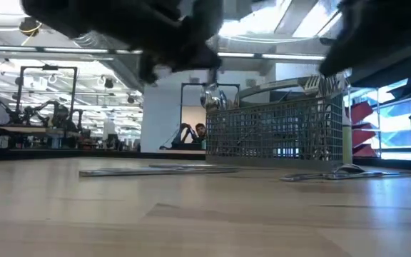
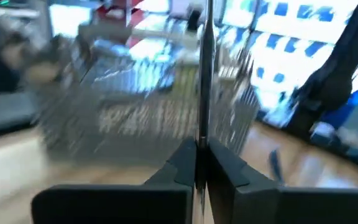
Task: Sort silverware
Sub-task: Put the silver knife into the gray silverware organizer
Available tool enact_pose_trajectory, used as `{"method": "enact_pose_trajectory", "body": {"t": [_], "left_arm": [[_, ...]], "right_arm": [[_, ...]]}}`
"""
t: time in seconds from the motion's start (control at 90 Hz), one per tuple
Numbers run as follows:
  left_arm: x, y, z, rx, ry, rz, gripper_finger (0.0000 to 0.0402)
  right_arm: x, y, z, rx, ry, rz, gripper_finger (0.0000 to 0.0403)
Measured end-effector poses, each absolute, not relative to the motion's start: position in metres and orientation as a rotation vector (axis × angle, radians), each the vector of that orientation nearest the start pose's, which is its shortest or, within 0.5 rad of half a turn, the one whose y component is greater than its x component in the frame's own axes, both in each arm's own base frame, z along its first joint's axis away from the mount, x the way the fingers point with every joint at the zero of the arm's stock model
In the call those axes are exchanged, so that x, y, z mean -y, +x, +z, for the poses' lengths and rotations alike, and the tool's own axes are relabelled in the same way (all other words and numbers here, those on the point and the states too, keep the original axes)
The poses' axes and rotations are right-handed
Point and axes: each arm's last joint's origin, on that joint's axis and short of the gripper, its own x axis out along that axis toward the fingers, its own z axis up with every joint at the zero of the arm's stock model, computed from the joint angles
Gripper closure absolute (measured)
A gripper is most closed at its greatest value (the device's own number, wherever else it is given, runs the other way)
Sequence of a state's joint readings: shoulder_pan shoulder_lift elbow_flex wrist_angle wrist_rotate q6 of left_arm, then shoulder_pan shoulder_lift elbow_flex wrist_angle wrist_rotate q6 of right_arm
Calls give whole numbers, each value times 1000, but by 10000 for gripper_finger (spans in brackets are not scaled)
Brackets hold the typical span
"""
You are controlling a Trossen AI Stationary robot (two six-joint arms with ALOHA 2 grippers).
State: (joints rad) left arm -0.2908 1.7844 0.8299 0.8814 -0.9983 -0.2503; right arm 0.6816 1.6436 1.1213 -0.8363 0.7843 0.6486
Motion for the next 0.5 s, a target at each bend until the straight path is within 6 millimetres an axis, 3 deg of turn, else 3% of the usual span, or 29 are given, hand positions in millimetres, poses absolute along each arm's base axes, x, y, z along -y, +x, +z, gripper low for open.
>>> {"method": "enact_pose_trajectory", "body": {"t": [0.156,0.344,0.5], "left_arm": [[36,352,209,150,-121,634,401],[-14,367,234,245,-32,554,401],[-55,396,241,279,-6,513,401]], "right_arm": [[-184,230,209,-903,-322,-389,343],[-189,226,210,-890,-340,-379,343],[-188,226,209,-893,-345,-383,343]]}}
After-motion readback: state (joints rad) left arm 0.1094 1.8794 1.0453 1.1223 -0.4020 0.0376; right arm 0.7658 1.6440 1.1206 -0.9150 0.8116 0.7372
